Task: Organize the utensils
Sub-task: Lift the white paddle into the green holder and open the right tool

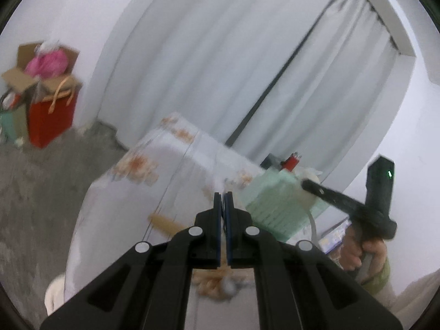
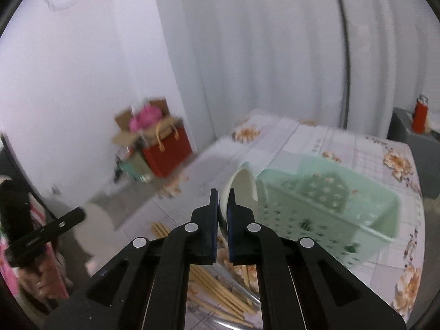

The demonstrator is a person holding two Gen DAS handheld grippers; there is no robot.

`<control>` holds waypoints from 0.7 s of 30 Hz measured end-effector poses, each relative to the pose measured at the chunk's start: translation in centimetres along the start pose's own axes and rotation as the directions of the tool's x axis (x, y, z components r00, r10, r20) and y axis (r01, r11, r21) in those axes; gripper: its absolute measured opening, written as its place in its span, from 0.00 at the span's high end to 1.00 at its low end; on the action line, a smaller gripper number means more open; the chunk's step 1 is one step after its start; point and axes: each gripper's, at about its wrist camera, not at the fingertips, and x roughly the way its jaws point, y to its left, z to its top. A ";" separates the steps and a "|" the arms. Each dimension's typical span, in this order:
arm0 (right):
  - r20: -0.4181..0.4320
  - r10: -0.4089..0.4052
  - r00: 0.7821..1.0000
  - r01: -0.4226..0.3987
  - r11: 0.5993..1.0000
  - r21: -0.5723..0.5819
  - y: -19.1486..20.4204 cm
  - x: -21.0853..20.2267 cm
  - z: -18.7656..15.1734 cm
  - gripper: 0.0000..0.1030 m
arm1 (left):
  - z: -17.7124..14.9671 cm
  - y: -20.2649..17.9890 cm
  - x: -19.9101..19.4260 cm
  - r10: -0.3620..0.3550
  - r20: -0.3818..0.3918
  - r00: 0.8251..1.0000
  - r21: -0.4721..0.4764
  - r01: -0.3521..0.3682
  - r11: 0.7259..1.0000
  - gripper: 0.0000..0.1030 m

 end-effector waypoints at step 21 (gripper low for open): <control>0.278 0.077 0.958 -0.118 0.984 0.135 -8.0 -9.3 1.1 0.96 | 7.5 -15.5 15.9 0.155 0.078 0.985 0.632 -0.169 0.756 0.98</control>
